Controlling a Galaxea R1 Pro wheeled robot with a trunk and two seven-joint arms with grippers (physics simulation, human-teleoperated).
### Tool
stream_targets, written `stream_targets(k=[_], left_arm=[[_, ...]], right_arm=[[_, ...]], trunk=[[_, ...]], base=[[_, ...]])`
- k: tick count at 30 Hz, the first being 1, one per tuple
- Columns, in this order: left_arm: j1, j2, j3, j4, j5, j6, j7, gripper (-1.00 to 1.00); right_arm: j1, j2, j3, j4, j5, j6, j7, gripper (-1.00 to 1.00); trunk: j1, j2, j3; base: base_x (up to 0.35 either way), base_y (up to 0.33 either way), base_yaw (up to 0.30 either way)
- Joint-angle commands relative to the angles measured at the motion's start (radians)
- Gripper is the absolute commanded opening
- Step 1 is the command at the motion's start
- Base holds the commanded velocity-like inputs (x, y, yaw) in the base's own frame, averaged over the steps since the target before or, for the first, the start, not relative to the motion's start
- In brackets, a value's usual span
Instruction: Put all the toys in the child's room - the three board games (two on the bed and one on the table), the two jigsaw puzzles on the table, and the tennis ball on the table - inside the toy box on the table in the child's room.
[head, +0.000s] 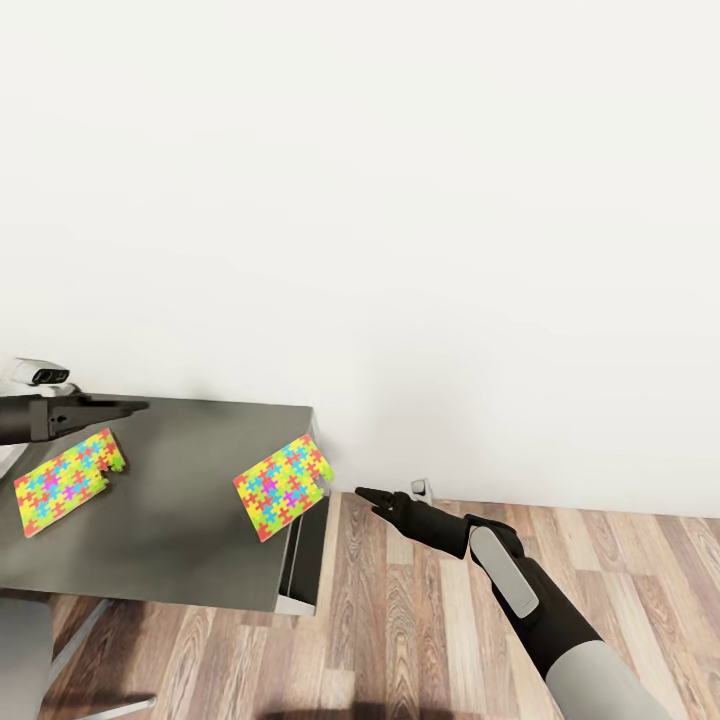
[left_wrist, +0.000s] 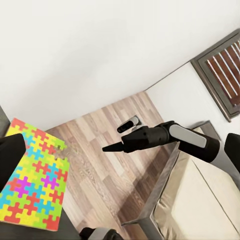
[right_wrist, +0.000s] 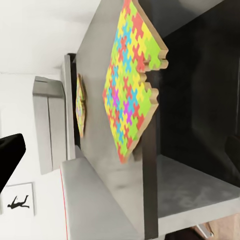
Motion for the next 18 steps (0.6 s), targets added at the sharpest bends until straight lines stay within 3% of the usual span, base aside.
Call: stream_targets(k=[1,9,18], left_arm=[[-0.001,0.001,-0.001,0.0,0.0,0.011,-0.004,1.0],[0.0,0.002,0.0,0.0,0.0,0.011,-0.004,1.0],[0.0,0.003,0.001,-0.001,0.0,0.011,-0.004,1.0]], right_arm=[[-0.001,-0.001,0.001,0.0,-0.004,0.003,0.0,1.0],[-0.001,-0.001,0.001,0.0,-0.004,0.003,-0.001,1.0],[-0.001,-0.002,0.001,0.0,-0.004,0.003,0.0,1.0]], trunk=[[0.0,-0.001,-0.001],[0.0,-0.001,-0.001],[0.0,-0.001,-0.001]], base=[[0.0,0.057,0.0],[0.0,0.175,0.0],[0.0,0.057,0.0]])
